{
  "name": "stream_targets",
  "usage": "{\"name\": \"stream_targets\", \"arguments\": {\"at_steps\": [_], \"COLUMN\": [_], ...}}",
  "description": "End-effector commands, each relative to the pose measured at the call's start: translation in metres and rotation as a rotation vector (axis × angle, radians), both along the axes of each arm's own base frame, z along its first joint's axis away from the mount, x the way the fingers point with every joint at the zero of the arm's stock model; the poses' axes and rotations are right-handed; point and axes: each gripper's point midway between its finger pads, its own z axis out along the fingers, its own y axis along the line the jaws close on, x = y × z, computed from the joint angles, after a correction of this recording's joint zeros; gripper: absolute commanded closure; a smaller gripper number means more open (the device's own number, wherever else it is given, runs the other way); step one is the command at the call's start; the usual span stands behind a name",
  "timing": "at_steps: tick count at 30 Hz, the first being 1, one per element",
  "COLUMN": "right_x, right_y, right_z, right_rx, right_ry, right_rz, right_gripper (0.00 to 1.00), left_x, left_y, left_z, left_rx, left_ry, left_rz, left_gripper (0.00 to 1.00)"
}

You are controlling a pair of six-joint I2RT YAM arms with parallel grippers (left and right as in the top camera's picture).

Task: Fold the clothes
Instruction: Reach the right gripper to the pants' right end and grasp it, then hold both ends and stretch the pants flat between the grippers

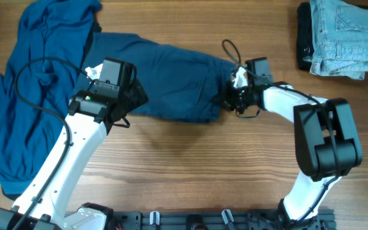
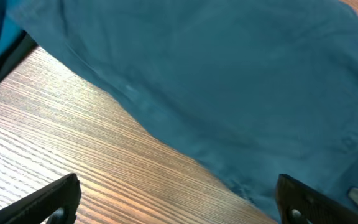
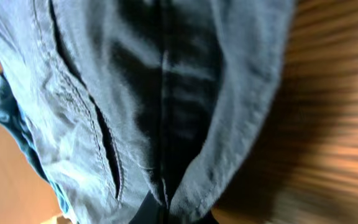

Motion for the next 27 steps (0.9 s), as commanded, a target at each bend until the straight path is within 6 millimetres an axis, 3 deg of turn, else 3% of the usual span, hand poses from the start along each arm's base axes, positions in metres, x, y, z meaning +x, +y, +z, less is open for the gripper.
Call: {"name": "stream_targets", "arguments": {"at_steps": [1, 4, 5, 6, 10, 14, 19, 22, 27], "right_x": [0.005, -0.003, -0.009, -0.01, -0.008, -0.018, -0.023, -0.023, -0.024], "right_y": [-0.052, -0.095, -0.122, -0.131, -0.142, -0.164, -0.16, -0.154, -0.149], "right_z": [-0.017, -0.022, -0.021, -0.019, -0.002, 0.001, 0.001, 0.003, 0.004], "right_rx": [-0.131, -0.289, -0.395, -0.427, -0.473, -0.606, -0.58, -0.545, -0.517], "right_ry": [0.018, 0.051, 0.091, 0.108, 0.117, 0.181, 0.206, 0.202, 0.197], "right_rz": [-0.081, -0.077, -0.08, -0.087, -0.025, -0.026, -0.029, -0.017, 0.003], "right_gripper": [0.96, 0.96, 0.96, 0.96, 0.96, 0.96, 0.96, 0.96, 0.96], "left_x": [-0.001, -0.001, 0.001, 0.002, 0.014, 0.046, 0.098, 0.113, 0.118], "left_y": [0.001, -0.001, -0.002, -0.003, -0.012, -0.022, -0.035, -0.036, -0.035], "left_z": [-0.002, -0.002, -0.001, -0.001, 0.003, -0.001, -0.024, -0.05, -0.088], "left_rx": [-0.006, -0.014, -0.019, -0.026, -0.065, -0.096, -0.273, -0.307, -0.291], "left_ry": [0.007, 0.007, 0.0, -0.002, -0.046, -0.116, -0.188, -0.176, -0.123], "left_rz": [0.007, 0.004, 0.002, 0.0, -0.026, -0.097, -0.191, -0.239, -0.251], "left_gripper": [0.0, 0.0, 0.0, 0.0, 0.0, 0.0, 0.0, 0.0, 0.0]}}
